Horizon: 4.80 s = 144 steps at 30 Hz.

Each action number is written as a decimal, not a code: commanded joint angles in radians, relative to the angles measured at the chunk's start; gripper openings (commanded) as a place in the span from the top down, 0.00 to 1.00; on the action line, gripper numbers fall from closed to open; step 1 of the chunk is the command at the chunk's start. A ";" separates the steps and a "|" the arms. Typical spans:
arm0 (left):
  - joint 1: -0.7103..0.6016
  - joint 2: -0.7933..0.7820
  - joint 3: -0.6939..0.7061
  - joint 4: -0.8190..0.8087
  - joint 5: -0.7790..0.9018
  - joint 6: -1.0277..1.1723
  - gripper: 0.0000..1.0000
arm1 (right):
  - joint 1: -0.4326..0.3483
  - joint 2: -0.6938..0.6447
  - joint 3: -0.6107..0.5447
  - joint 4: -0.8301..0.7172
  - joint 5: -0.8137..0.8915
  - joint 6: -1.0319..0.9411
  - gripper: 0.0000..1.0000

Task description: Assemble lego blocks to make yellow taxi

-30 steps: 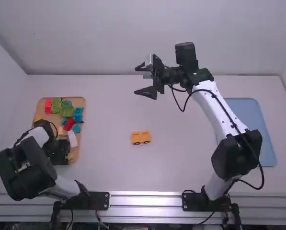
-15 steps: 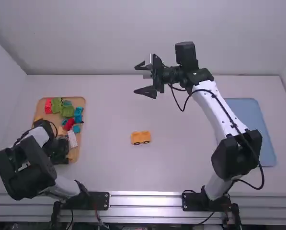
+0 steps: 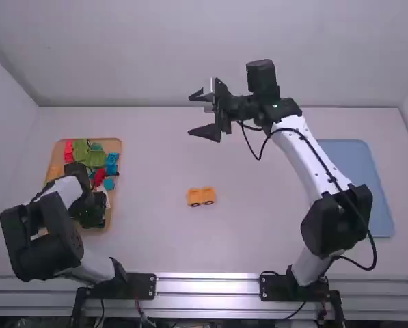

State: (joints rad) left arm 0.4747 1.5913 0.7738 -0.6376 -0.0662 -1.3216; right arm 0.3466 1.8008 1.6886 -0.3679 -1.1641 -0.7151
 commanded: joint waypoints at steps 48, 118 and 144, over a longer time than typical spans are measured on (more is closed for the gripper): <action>0.028 0.013 -0.050 0.134 -0.029 0.226 0.98 | 0.001 -0.028 0.019 0.018 -0.009 0.011 0.01; -0.867 -0.324 -0.046 0.914 0.077 1.360 0.96 | -0.008 0.025 -0.438 0.620 0.014 0.870 0.07; -0.920 -0.284 -0.046 0.953 0.077 1.398 0.98 | 0.002 0.024 -0.445 0.486 0.065 0.891 0.27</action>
State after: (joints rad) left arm -0.4416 1.3071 0.7326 0.3115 0.0002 0.1158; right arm 0.3347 1.8175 1.2514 0.1131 -1.0927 0.1932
